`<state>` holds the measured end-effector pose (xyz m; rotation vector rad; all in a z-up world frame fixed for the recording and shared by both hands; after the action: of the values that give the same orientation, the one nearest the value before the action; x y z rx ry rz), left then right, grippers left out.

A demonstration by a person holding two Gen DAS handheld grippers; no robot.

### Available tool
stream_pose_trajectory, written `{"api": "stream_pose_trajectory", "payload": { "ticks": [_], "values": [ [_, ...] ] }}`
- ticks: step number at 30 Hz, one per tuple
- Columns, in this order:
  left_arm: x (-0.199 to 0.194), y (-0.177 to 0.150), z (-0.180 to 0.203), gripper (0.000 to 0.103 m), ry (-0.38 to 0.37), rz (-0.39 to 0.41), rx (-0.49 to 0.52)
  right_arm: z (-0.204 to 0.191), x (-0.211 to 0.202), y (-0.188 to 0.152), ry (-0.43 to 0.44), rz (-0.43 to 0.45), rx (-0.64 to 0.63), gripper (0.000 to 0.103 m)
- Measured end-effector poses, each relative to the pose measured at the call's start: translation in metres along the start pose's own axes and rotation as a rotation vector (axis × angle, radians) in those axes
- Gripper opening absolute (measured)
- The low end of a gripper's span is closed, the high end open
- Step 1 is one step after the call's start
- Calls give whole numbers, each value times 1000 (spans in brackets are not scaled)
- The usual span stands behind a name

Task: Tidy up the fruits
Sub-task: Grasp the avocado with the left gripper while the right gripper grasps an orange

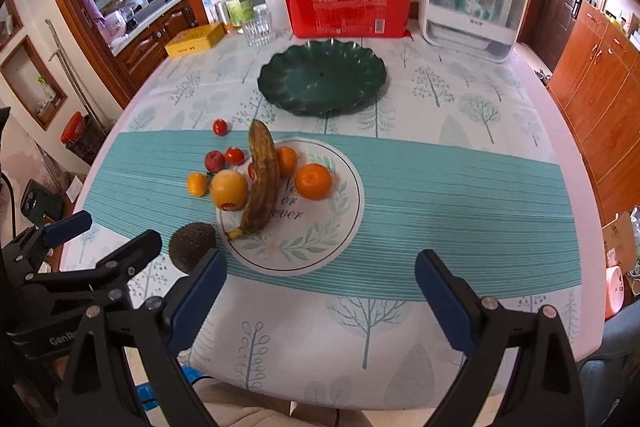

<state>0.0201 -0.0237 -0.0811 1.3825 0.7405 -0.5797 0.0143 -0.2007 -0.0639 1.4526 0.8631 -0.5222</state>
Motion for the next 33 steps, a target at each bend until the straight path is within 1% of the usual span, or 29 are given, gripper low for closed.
{"api": "stream_pose_trajectory", "payload": {
  "ticks": [5, 10, 13, 16, 18, 19, 21, 23, 26, 27, 28, 29, 31, 33],
  "values": [
    [29, -8, -12, 101, -12, -53, -50, 0, 25, -3, -5, -35, -18, 96],
    [63, -22, -29, 101, 3, -119, -88, 1, 62, -5, -32, -64, -37, 96],
    [79, -32, -37, 100, -9, -162, -129, 3, 87, -8, -28, -90, -28, 96],
    [92, -40, -42, 100, -22, -195, -143, 3, 108, -7, -22, -99, -26, 96],
    [102, -47, -40, 97, -32, -234, -151, 3, 120, -4, -10, -95, -22, 95],
    [107, -52, -40, 96, -42, -259, -158, 4, 126, -3, -10, -93, -23, 93],
    [115, -56, -40, 91, -56, -280, -171, 5, 138, 0, -12, -94, -19, 91],
    [123, -59, -38, 90, -65, -296, -173, 6, 150, 3, -7, -101, -9, 90],
    [131, -61, -37, 85, -69, -298, -171, 8, 166, 5, -8, -107, -8, 86],
    [134, -62, -37, 82, -71, -300, -174, 8, 172, 4, -13, -116, -13, 81],
    [135, -62, -37, 82, -74, -301, -176, 8, 177, 3, -12, -123, -12, 75],
    [137, -63, -37, 80, -82, -304, -177, 8, 182, 1, -2, -137, -4, 73],
    [141, -64, -35, 79, -94, -313, -179, 6, 187, -1, 37, -150, 23, 71],
    [145, -66, -34, 76, -104, -323, -181, 2, 191, -2, 39, -156, 14, 70]
  ]
}}
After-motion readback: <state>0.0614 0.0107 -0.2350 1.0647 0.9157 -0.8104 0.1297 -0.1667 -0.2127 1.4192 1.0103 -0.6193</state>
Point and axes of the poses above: each gripper's, at about its wrist camera, not at the fingertips, and x roughly the way its jaws point, z to its right, y to its top, the point moved 5 cm from there along x, roughly the way its jaws point, and after that the axes turned 14 degrees about z, right-handed, at the moved point
